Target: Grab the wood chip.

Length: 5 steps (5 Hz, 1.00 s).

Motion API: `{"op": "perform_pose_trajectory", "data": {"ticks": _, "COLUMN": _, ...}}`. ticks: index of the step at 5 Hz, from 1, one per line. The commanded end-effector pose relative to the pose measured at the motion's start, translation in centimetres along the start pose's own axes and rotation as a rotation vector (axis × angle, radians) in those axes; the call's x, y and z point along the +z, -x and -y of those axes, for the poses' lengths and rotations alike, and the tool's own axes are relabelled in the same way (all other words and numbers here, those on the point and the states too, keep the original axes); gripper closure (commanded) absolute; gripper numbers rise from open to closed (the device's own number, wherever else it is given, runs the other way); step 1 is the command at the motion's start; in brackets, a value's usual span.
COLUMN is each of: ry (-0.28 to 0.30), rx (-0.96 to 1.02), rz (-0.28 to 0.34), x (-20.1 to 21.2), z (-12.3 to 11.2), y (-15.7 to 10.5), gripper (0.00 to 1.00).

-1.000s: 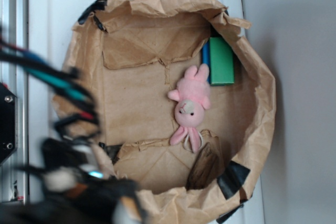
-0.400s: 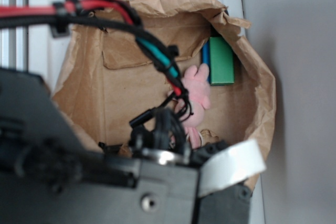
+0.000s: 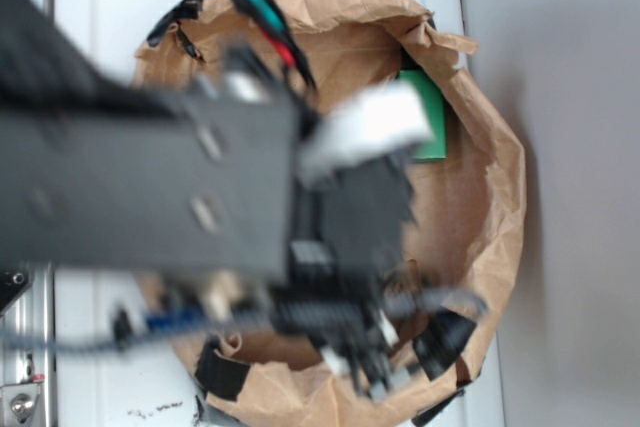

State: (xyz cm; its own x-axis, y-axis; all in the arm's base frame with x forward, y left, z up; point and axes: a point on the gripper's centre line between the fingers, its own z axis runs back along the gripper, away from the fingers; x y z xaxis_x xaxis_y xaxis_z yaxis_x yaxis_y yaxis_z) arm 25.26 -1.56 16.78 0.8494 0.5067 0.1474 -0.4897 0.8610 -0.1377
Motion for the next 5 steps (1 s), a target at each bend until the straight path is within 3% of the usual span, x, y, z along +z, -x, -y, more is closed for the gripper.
{"op": "perform_pose_trajectory", "data": {"ticks": 1, "ry": -0.014, "rx": 0.027, "rz": 0.103, "x": -2.7, "z": -2.3, "y": 0.1, "gripper": 0.00}}
{"op": "perform_pose_trajectory", "data": {"ticks": 2, "ry": -0.074, "rx": 0.035, "rz": 0.143, "x": -6.5, "z": -0.8, "y": 1.4, "gripper": 0.00}}
{"op": "perform_pose_trajectory", "data": {"ticks": 3, "ry": -0.079, "rx": 0.065, "rz": 0.145, "x": -7.8, "z": 1.0, "y": 1.8, "gripper": 0.00}}
{"op": "perform_pose_trajectory", "data": {"ticks": 5, "ry": -0.052, "rx": 0.172, "rz": 0.111, "x": -8.1, "z": 4.1, "y": -0.9, "gripper": 0.00}}
